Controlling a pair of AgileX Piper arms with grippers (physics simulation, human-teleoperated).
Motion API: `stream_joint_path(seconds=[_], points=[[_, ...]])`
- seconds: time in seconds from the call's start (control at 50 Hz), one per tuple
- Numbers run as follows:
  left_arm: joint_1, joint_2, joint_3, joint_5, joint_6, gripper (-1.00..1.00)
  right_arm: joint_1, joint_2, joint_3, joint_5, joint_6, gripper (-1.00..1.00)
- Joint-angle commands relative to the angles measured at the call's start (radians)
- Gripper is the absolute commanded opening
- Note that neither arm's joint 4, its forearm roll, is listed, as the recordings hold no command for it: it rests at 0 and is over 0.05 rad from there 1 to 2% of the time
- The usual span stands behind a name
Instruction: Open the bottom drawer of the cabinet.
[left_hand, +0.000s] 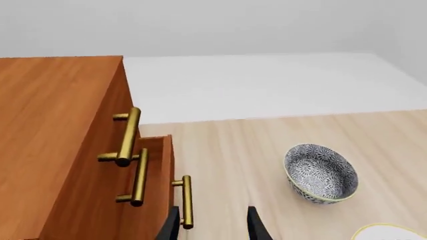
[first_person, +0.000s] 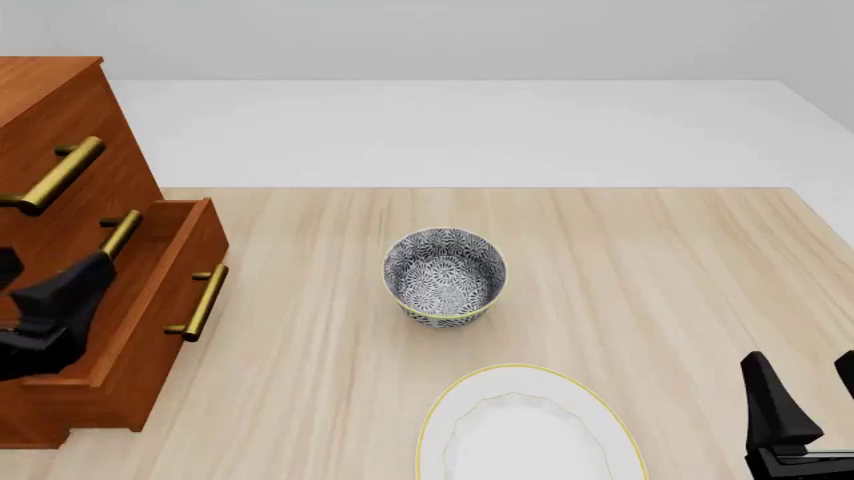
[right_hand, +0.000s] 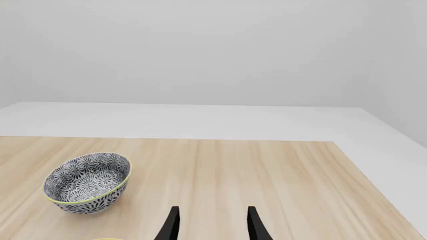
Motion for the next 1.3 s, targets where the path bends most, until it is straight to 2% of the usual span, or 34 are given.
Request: stream_joint_path(seconds=[0.02,0.2,0.68,1.3], points=[[0.033,0.034,-0.020,0.042,-0.021,1.00,0.000,0.000,0.000,0.000,0.000,1.00],[0.047,0.074,-0.018,0.067,-0.041,1.00,0.000,0.000,0.000,0.000,0.000,1.00],[0.084,0.145,0.047,0.021,-0.050,1.00,0.000,0.000,0.000,0.000,0.000,1.00],[0.164,0.192,0.022,0.011,0.015,1.00,0.000,0.000,0.000,0.000,0.000,1.00]])
